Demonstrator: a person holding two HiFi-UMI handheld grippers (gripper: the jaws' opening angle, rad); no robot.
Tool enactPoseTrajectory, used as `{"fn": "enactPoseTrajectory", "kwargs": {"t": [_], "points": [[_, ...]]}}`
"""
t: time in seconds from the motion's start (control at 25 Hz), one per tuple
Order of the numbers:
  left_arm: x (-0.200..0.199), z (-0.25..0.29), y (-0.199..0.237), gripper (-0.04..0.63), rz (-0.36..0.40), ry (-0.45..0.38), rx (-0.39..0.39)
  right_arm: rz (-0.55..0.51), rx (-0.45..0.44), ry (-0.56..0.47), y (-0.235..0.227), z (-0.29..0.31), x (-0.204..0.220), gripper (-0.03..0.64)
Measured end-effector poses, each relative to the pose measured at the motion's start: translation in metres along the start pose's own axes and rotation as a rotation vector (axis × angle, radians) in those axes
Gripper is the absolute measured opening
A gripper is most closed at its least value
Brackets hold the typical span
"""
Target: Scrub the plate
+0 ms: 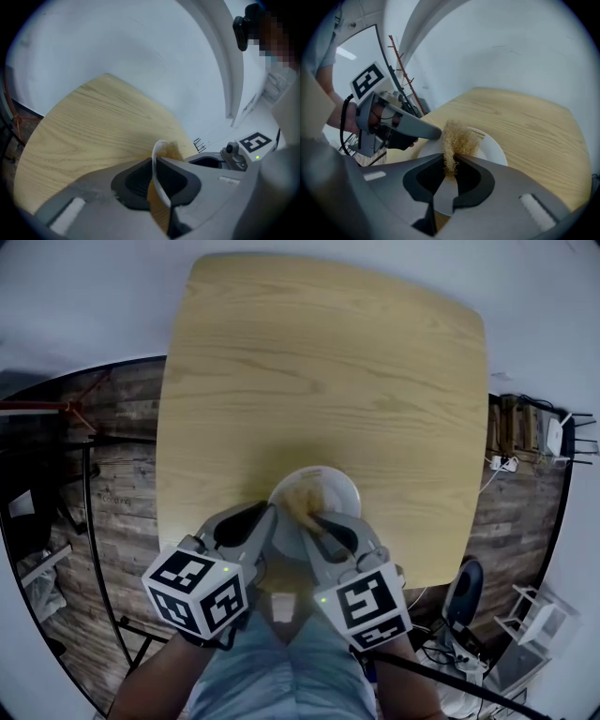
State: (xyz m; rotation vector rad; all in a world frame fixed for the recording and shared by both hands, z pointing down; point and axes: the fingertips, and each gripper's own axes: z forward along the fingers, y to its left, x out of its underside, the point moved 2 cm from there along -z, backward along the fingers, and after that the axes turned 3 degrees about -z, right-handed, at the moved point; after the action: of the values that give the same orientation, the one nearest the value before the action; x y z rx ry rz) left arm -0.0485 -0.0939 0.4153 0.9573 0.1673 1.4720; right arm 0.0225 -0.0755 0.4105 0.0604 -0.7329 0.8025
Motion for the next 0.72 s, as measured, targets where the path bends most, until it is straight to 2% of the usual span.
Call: {"fn": "enactPoseTrajectory", "kwargs": {"t": [0.32, 0.64, 0.72], "points": [[-0.001, 0.002, 0.002, 0.048, -0.069, -0.017, 0.005, -0.023, -0.107, 0.028, 0.028, -0.003, 0.014, 0.049], [-0.003, 0.002, 0.006, 0.048, -0.052, -0.02, -0.017, -0.033, -0.204, 0.046, 0.055, -0.014, 0.034, 0.048], [-0.004, 0.003, 0.006, 0.048, -0.045, -0.017, -0.024, -0.034, -0.207, 0.048, 0.054, -0.021, 0.036, 0.048]]}}
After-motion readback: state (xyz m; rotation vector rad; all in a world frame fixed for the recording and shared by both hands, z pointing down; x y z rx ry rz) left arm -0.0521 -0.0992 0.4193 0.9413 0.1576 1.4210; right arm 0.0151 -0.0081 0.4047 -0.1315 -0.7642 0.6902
